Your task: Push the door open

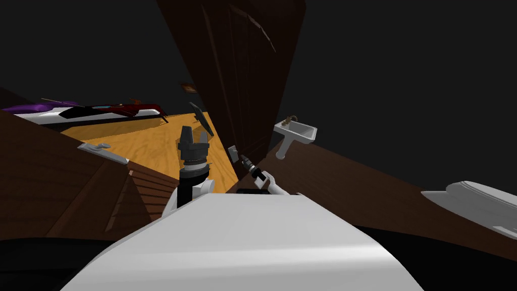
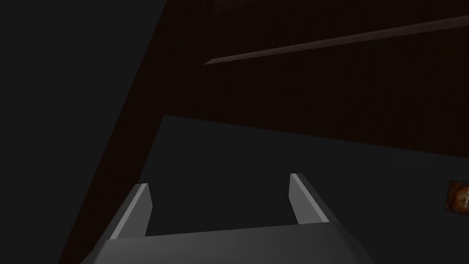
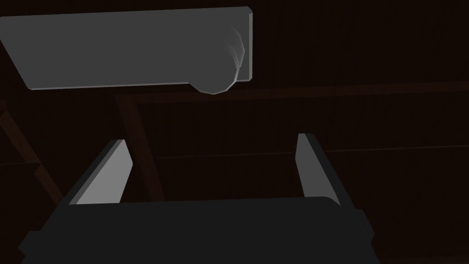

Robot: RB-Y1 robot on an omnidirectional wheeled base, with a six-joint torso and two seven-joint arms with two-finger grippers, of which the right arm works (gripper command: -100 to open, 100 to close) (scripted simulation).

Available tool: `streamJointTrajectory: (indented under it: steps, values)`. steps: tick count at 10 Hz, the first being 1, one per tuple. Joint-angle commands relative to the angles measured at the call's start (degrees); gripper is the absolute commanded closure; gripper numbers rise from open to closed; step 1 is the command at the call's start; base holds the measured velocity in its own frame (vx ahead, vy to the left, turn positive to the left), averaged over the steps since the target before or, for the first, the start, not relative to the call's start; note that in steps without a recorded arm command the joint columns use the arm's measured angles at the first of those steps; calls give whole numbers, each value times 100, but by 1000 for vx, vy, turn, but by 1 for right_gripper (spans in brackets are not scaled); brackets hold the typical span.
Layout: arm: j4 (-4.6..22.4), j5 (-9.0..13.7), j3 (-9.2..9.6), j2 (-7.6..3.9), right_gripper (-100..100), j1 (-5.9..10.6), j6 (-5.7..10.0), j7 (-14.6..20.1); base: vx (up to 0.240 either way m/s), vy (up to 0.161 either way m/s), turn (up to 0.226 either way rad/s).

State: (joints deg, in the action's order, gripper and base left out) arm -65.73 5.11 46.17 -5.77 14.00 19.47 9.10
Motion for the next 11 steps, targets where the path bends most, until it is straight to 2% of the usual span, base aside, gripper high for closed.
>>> streamJointTrajectory:
  steps: [1, 6, 7, 8, 11]
  values:
    - [55, -6, -40, 34, -100, 19, -3, -14, 149, 139, 39]
    - [190, -23, -147, 148, -100, 61, -15, -51, 130, 148, 33]
    - [183, -20, -134, 136, -100, 62, -9, -45, 48, 60, -1]
    - [183, -20, -134, 136, 100, 62, -9, -45, -5, -7, -4]
    - [183, -20, -134, 136, 100, 62, -9, -45, -6, -11, 10]
